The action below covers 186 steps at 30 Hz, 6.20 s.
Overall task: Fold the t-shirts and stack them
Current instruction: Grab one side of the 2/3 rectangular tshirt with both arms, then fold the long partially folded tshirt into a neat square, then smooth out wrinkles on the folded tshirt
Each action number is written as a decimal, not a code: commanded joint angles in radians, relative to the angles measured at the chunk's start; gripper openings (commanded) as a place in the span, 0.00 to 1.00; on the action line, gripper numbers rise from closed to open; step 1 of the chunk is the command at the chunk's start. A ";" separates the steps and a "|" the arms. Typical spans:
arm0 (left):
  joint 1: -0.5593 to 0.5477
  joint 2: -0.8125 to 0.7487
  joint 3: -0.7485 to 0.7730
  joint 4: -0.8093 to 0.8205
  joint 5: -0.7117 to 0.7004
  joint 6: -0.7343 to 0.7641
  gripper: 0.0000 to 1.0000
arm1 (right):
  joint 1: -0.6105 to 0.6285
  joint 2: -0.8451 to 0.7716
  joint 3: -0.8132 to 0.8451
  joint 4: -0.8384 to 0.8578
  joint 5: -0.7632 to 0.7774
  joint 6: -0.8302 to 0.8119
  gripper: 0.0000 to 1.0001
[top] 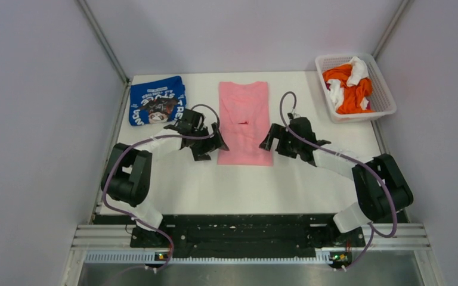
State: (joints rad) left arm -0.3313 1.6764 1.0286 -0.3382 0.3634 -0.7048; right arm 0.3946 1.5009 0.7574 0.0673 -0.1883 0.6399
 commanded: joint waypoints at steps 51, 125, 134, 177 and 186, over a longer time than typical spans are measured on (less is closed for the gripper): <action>-0.098 0.096 -0.162 0.062 -0.121 -0.034 0.00 | 0.108 0.010 -0.130 -0.036 0.077 0.070 0.55; -0.075 -0.362 0.016 0.142 -0.378 0.124 0.00 | -0.090 -0.405 -0.173 0.153 -0.322 0.232 0.00; -0.045 -0.122 0.119 0.247 -0.386 0.087 0.00 | -0.143 -0.209 -0.131 0.255 -0.271 0.192 0.00; -0.023 0.425 0.592 0.136 0.075 0.141 0.99 | -0.010 0.185 0.168 0.273 -0.254 0.063 0.99; -0.023 0.486 0.524 0.108 -0.004 0.096 0.99 | -0.022 0.403 0.244 0.164 -0.046 0.001 0.99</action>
State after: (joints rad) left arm -0.3553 2.1895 1.6157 -0.2253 0.4210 -0.5926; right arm 0.3820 1.8561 0.9649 0.2707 -0.3645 0.6857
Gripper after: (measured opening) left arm 0.988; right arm 0.985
